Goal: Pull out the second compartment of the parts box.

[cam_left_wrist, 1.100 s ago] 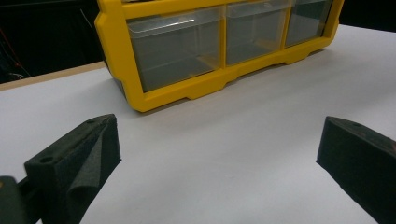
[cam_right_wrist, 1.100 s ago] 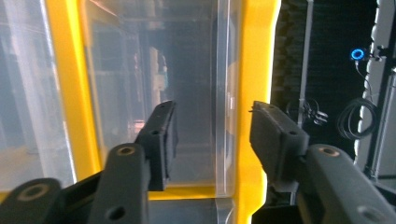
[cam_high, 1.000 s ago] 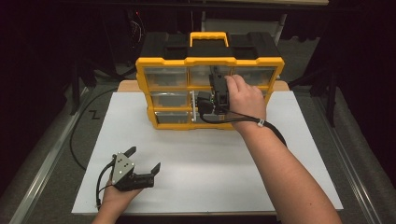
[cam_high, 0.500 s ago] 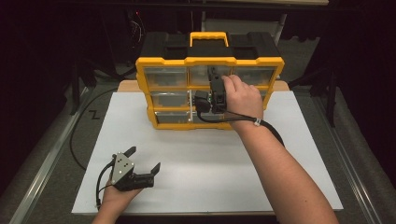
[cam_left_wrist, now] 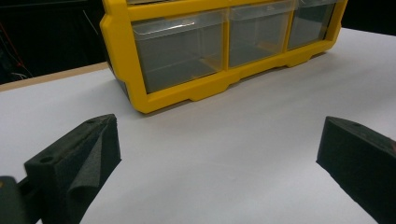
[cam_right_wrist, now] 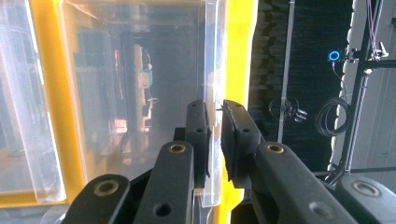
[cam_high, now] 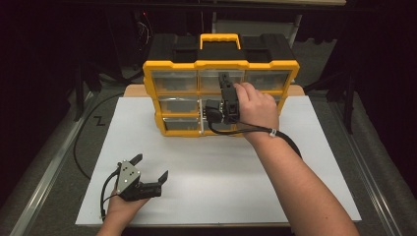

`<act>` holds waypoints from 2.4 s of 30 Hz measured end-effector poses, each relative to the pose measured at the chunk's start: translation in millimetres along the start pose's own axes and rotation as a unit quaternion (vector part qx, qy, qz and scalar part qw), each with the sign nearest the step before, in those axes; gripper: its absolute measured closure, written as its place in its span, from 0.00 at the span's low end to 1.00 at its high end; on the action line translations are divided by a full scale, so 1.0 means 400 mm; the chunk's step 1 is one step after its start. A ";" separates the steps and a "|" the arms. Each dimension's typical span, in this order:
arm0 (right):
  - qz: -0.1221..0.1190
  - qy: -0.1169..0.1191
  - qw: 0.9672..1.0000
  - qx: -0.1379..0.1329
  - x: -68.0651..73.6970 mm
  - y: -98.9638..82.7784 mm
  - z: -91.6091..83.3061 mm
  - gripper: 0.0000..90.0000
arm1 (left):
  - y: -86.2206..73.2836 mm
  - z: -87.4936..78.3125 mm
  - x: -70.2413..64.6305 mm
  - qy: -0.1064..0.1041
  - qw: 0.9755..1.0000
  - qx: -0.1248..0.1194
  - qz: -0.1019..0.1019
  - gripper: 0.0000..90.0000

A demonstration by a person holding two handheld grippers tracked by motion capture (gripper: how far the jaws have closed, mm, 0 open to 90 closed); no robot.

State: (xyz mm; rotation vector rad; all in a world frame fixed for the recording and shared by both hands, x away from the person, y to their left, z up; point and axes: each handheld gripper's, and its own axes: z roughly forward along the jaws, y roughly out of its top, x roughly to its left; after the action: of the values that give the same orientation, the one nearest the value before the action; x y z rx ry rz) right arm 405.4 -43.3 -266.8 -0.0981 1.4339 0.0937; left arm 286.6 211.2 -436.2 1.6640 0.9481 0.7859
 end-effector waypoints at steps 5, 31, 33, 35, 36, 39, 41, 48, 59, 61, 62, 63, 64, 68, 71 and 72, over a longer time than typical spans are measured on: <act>-0.003 0.000 1.000 -0.001 -0.002 -0.003 -0.014 0.92 | 0.001 0.000 -0.001 -0.003 1.000 -0.001 -0.002 0.00; 0.027 0.072 0.997 0.002 -0.041 -0.002 0.002 0.63 | 0.000 -0.001 0.001 -0.003 1.000 -0.002 -0.006 0.00; 0.027 0.080 0.996 0.005 -0.045 -0.001 0.003 0.66 | 0.000 -0.002 0.001 -0.004 1.000 -0.003 -0.006 0.00; 0.026 0.088 0.996 0.007 -0.048 0.001 0.004 0.71 | 0.001 -0.002 0.001 -0.003 1.000 -0.003 -0.007 0.00; 0.026 0.089 0.996 0.008 -0.048 0.001 0.005 0.72 | 0.001 -0.003 0.001 -0.003 1.000 -0.003 -0.007 0.00; 0.027 0.086 0.996 0.010 -0.048 0.002 0.005 0.77 | 0.000 -0.003 0.001 -0.002 1.000 -0.004 -0.007 0.00; 0.026 0.084 0.996 0.011 -0.048 0.002 0.005 0.79 | 0.000 -0.003 0.001 -0.002 1.000 -0.003 -0.008 0.00; 0.000 0.060 0.998 0.014 -0.040 0.004 0.001 0.89 | 0.000 -0.004 0.002 -0.001 1.000 -0.004 -0.007 0.00; -0.006 0.062 0.998 0.008 -0.051 0.010 -0.031 0.90 | 0.001 -0.007 0.004 -0.002 1.000 -0.006 -0.010 0.00; -0.003 0.059 0.998 0.007 -0.050 0.009 -0.043 0.90 | 0.001 -0.007 0.005 -0.001 1.000 -0.006 -0.012 0.00; -0.003 0.058 0.998 0.006 -0.051 0.007 -0.054 0.90 | 0.001 -0.007 0.005 -0.002 1.000 -0.007 -0.013 0.00; -0.004 0.058 0.998 0.006 -0.052 0.007 -0.059 0.90 | 0.001 -0.007 0.005 -0.002 1.000 -0.007 -0.013 0.00; -0.003 0.056 0.998 0.005 -0.052 0.007 -0.067 0.90 | 0.002 -0.006 0.005 -0.002 1.000 -0.008 -0.013 0.00; 0.000 0.055 0.999 0.000 -0.054 0.007 -0.092 0.90 | 0.002 -0.005 0.005 -0.002 1.000 -0.008 -0.013 0.00; 0.002 0.053 0.999 -0.003 -0.052 0.007 -0.110 0.90 | 0.002 -0.006 0.006 -0.002 1.000 -0.009 -0.013 0.00; 0.002 0.052 0.999 -0.004 -0.051 0.007 -0.115 0.90 | 0.003 -0.006 0.005 -0.002 1.000 -0.009 -0.013 0.00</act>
State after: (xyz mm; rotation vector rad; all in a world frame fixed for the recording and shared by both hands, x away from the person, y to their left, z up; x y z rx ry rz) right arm 357.0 -46.4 -252.6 -0.1084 1.5380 0.0989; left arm 285.7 214.1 -434.5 1.6330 0.9553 0.7711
